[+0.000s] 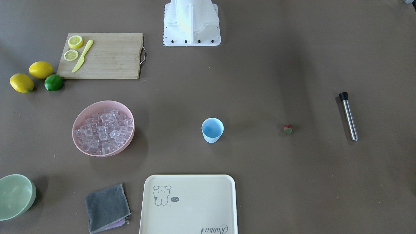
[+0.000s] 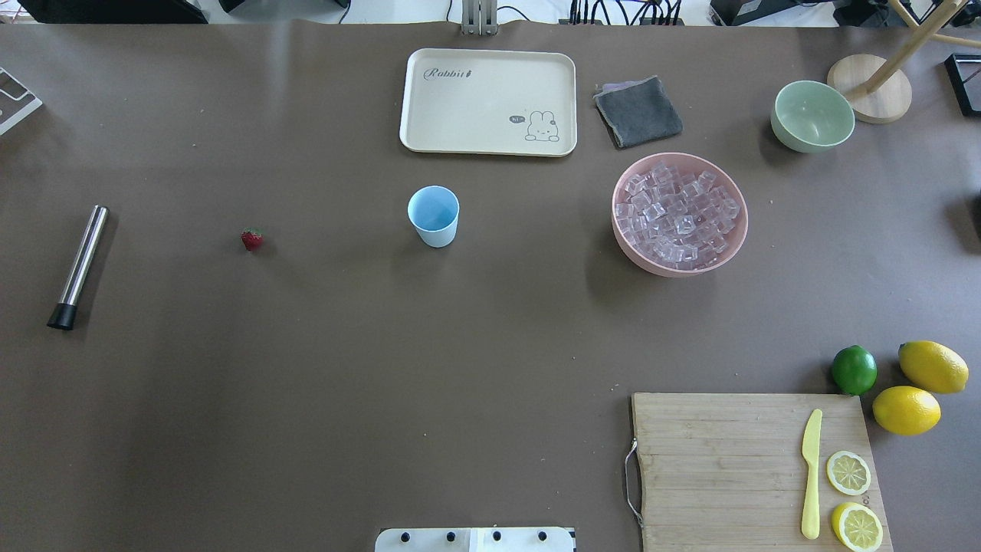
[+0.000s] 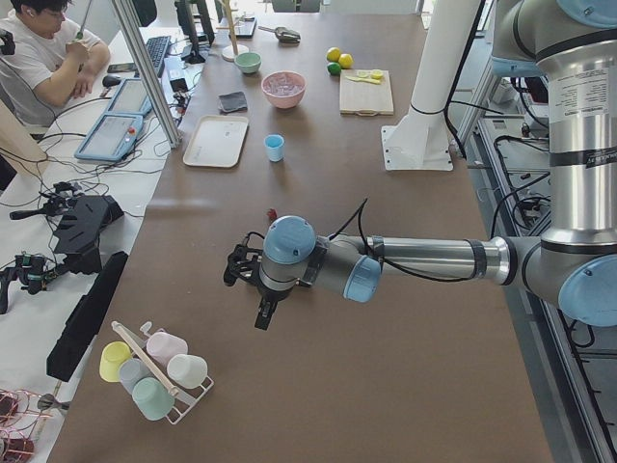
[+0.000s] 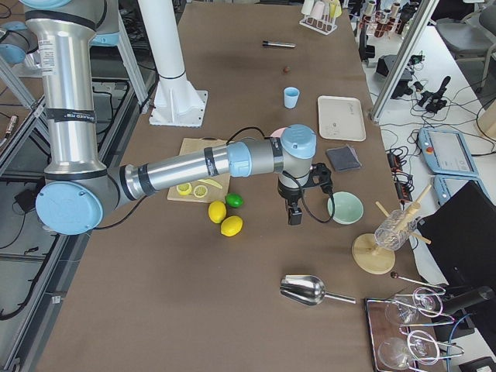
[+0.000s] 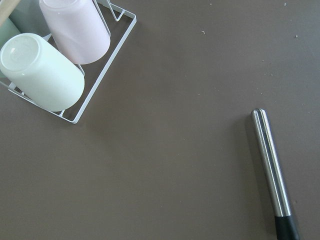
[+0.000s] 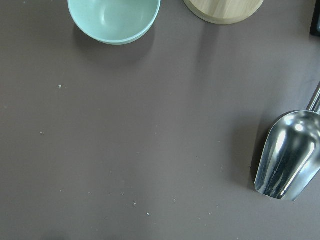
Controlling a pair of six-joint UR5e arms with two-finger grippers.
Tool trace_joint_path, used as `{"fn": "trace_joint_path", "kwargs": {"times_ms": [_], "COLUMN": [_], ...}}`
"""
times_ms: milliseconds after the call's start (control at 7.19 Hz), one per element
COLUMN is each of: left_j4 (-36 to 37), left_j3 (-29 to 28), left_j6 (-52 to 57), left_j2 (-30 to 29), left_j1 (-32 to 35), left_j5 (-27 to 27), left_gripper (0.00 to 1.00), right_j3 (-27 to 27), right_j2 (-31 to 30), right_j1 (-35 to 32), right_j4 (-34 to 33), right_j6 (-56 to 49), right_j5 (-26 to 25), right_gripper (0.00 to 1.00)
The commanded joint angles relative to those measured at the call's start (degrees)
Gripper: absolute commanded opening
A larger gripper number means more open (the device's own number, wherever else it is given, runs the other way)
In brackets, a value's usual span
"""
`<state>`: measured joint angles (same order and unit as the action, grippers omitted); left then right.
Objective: Mash ice and strawberries in cup
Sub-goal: 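Move the right gripper toward the pink bowl of ice cubes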
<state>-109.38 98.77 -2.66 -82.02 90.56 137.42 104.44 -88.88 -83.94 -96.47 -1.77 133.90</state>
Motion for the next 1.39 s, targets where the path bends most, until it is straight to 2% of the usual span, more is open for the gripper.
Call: {"fn": "trace_joint_path", "kwargs": {"times_ms": [0,278,418,557,696,835,974,1113,1253], "left_j4": [-0.3,-0.2,-0.1,-0.1,0.0,0.0,0.0,0.0,0.0], "left_j3": [0.7,0.0,0.8,0.7,0.6,0.8,0.6,0.6,0.6], "left_j6": [0.5,0.3,-0.2,-0.1,0.1,-0.1,0.0,0.1,0.3], "left_j2": [0.5,0.5,0.5,1.1,1.1,1.0,0.6,0.5,0.3], "left_j1": [0.1,-0.2,-0.1,-0.1,-0.1,-0.1,-0.2,-0.1,-0.1], "left_j5": [0.0,0.0,0.0,0.0,-0.1,0.0,-0.1,-0.2,-0.2], "left_gripper": [0.98,0.98,0.98,0.98,0.98,0.98,0.98,0.98,0.98], "right_j3": [0.6,6.4,8.7,8.1,6.0,5.3,5.3,3.9,2.5], "right_j2": [-0.3,3.1,6.6,13.0,19.8,23.3,22.8,21.8,20.7], "right_j1": [0.0,0.2,3.5,9.3,15.8,21.0,24.0,28.0,32.0], "right_j4": [0.1,0.0,-0.1,-0.1,0.0,0.0,1.4,6.0,9.4], "right_j6": [-0.7,7.7,15.8,25.1,34.3,40.3,40.7,41.3,44.7], "right_j5": [0.3,1.7,4.2,3.6,0.0,-2.7,-2.9,-5.7,-9.3], "right_gripper": [0.99,1.00,1.00,0.98,0.94,0.93,0.86,0.86,0.94]}}
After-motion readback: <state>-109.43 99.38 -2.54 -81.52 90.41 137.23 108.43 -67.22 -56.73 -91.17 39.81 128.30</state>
